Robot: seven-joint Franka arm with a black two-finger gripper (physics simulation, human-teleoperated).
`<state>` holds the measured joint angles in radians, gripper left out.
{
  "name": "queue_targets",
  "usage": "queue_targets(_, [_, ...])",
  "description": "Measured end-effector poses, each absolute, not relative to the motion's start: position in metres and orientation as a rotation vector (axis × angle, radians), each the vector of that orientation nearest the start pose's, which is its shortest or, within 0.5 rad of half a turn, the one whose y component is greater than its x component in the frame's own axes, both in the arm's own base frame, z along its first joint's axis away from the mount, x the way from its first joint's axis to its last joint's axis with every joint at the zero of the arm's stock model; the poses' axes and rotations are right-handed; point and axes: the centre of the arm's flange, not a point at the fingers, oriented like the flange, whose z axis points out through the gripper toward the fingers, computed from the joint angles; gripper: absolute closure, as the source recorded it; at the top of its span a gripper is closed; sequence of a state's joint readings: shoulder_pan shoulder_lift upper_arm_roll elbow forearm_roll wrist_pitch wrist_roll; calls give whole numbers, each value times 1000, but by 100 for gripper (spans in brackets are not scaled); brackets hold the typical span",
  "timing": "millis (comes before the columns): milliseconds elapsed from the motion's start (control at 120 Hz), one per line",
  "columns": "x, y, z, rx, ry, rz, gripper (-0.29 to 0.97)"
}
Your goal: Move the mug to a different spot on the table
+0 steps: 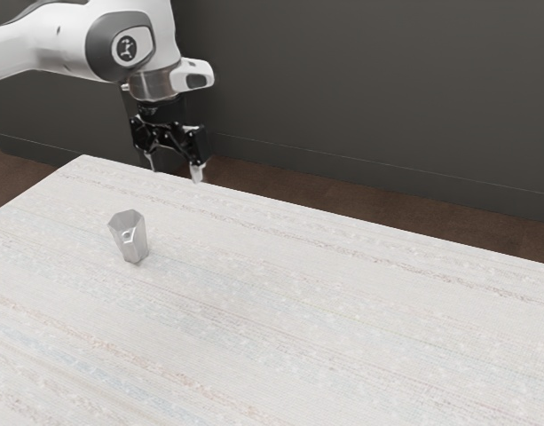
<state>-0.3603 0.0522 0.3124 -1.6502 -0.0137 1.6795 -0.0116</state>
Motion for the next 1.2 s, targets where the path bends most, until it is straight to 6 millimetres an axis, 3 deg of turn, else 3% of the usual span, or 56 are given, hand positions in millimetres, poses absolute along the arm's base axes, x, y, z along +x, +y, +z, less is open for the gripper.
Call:
queue_targets(150, [573, -27, 564, -3136, 35, 42, 0])
queue_targets(267, [584, -7, 540, -3114, -93, 81, 0])
queue_targets(433, [587, 38, 468, -3090, -485, 186, 0])
queue_targets(583, [595, 46, 421, -3026, -680, 224, 0])
queue_targets(667, [585, 79, 397, -2994, -835, 259, 0])
queue_targets(883, [562, 137, 366, -2945, -1100, 269, 0])
queue_targets(1058, [560, 150, 332, -2917, -1162, 255, 0])
queue_targets(1200, [570, 160, 317, -2901, -1174, 168, 0])
